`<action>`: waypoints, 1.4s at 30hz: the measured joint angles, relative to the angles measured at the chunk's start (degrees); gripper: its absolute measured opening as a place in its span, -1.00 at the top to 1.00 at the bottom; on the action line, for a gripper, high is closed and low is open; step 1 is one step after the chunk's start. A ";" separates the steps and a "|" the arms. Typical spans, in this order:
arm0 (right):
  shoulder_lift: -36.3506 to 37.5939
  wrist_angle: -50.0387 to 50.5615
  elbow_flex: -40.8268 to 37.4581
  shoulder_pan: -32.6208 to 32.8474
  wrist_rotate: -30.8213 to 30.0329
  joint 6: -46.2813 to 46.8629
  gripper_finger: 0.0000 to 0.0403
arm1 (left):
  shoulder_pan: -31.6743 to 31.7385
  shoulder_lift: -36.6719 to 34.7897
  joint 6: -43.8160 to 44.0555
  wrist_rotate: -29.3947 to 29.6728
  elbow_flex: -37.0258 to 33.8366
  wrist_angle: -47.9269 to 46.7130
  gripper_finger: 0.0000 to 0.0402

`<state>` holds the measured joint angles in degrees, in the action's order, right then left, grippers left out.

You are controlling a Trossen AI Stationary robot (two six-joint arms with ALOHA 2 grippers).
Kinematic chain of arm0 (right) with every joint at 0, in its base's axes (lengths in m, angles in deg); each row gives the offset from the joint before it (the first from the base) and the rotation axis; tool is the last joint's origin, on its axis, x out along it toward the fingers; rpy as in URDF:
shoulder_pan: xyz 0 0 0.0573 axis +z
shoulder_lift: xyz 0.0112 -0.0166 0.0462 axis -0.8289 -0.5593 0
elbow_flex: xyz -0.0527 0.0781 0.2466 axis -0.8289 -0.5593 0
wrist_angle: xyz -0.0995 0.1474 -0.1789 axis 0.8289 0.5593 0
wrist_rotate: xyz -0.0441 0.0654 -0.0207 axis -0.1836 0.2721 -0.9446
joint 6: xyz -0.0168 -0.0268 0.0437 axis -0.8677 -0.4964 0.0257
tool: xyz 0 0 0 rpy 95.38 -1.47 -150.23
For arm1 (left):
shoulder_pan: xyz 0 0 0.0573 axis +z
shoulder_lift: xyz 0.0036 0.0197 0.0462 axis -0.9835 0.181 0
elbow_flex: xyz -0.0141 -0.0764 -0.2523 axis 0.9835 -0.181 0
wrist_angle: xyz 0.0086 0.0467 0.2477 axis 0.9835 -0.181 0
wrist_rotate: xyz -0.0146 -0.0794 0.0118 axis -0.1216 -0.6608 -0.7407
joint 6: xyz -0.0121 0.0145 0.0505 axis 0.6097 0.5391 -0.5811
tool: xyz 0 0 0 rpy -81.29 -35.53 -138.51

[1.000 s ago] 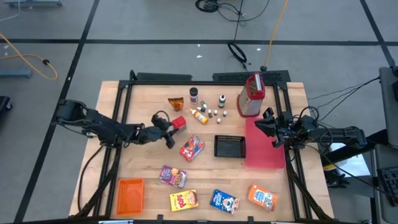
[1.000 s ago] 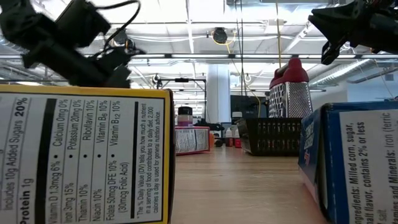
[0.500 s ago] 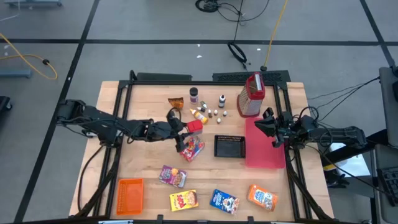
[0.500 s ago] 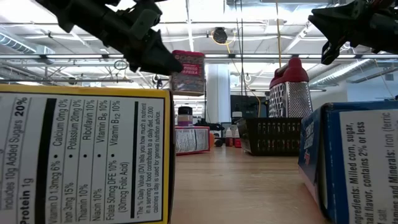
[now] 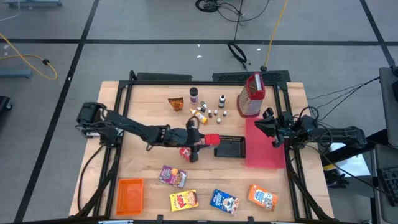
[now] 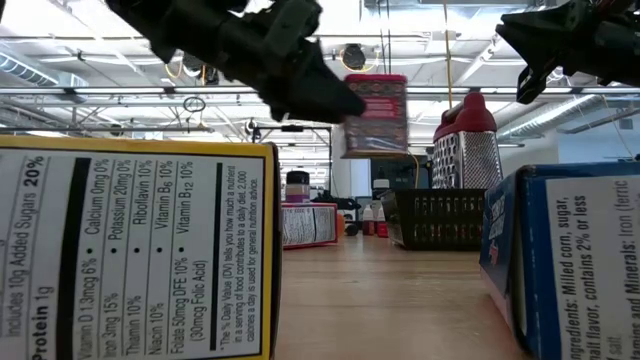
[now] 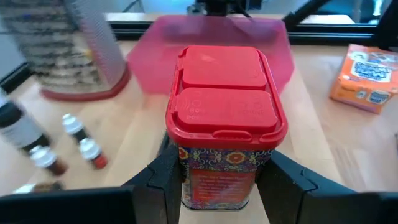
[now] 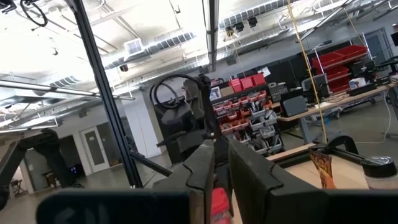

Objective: Pick & Place Kitchen Items
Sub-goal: Put the red seasoning can into the black bin

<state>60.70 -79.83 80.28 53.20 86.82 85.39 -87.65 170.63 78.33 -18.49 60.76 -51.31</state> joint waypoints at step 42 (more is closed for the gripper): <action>-0.15 0.94 0.00 0.00 0.22 -1.07 0.79 | 4.31 15.54 -5.06 -2.83 13.38 0.18 0.14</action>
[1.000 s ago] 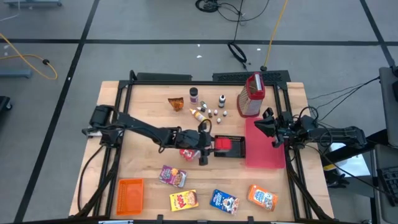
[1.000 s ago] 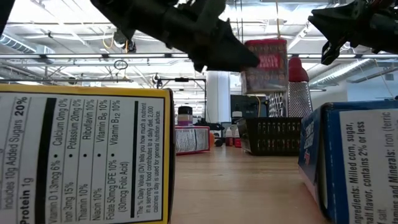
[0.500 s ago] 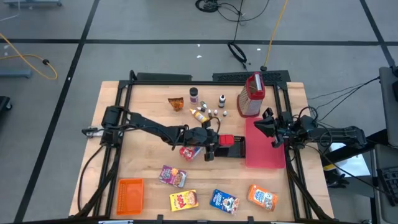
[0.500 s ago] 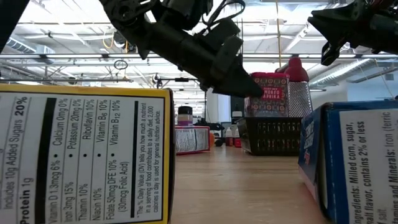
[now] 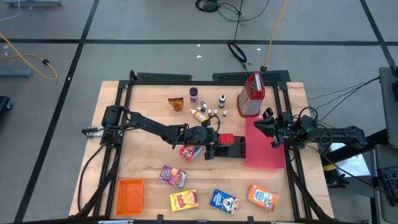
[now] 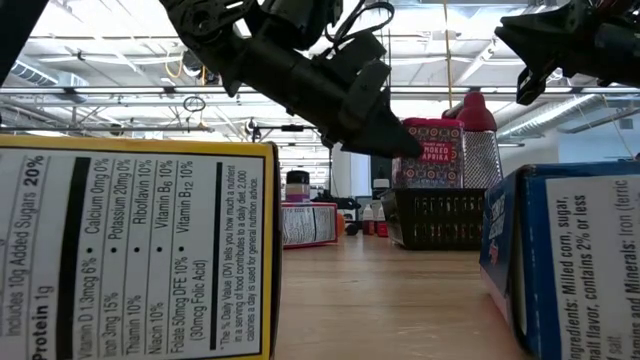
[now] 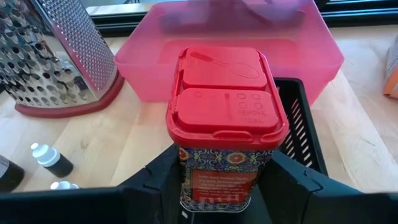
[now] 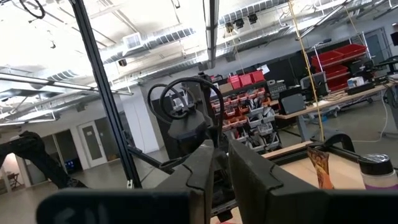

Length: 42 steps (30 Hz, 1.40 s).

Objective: Pick & Place Kitchen Items
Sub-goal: Put the red seasoning can into the black bin, then put the red cereal box into the red bin

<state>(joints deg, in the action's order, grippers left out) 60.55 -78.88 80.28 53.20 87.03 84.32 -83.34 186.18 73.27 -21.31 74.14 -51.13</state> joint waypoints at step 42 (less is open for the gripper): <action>-0.11 1.99 0.00 -0.01 0.02 1.51 0.79 | 0.03 -15.47 3.71 14.57 -0.02 -35.02 -0.11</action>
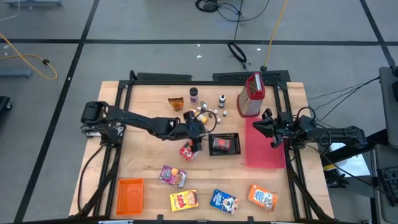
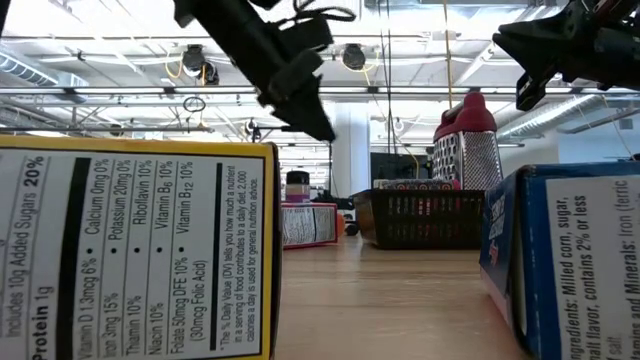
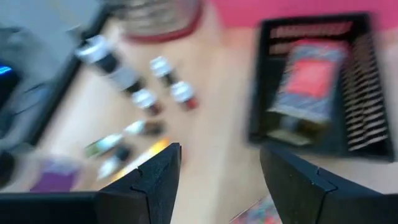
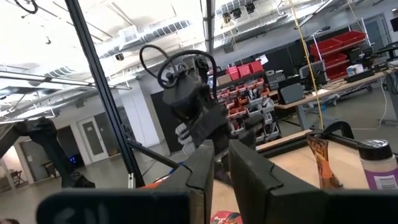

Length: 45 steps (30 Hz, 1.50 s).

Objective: Pick & Place Kitchen Items
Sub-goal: Put the red cereal box into the red bin

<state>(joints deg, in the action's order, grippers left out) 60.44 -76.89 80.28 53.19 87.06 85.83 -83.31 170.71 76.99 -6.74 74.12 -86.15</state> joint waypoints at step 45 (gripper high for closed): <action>-1.18 1.30 0.00 0.01 -0.02 1.49 0.79 | 2.97 -10.87 28.02 -30.58 -22.16 0.92 -0.11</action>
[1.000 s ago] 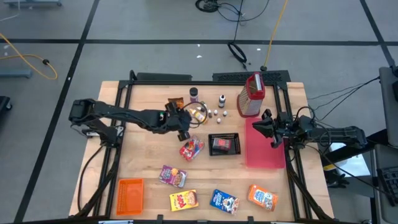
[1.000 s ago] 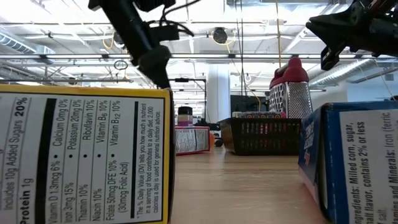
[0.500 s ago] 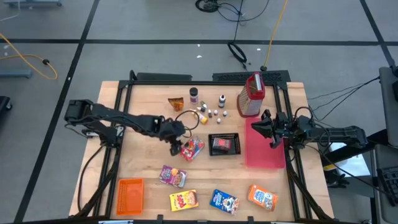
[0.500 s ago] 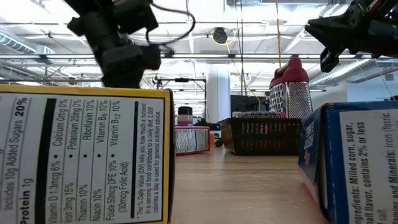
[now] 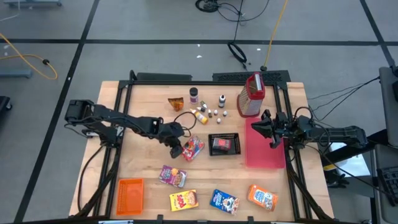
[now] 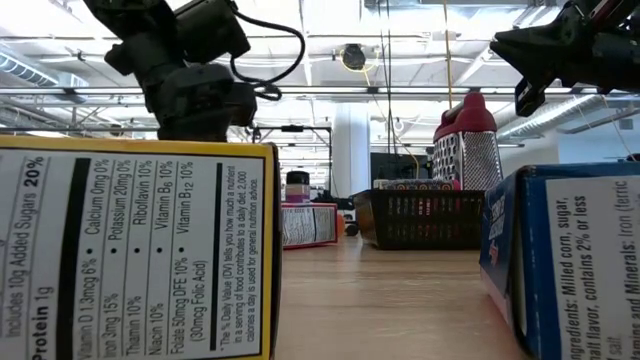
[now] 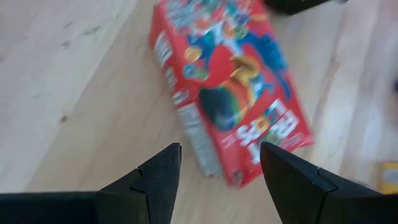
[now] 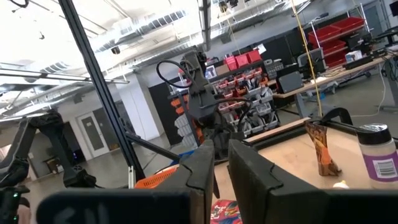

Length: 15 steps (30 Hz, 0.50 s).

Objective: Pick & Place Kitchen Items
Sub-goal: Put the red cereal box into the red bin

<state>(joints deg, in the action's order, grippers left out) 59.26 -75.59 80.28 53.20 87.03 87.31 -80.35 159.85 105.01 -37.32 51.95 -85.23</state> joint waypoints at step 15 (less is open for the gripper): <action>-0.14 0.05 0.00 0.00 0.00 -0.08 0.79 | -0.51 5.66 3.20 -2.27 0.11 2.19 0.16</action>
<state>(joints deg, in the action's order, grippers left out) 59.12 -75.54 80.28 53.20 87.03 87.23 -80.86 165.50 108.21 -39.59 52.06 -83.04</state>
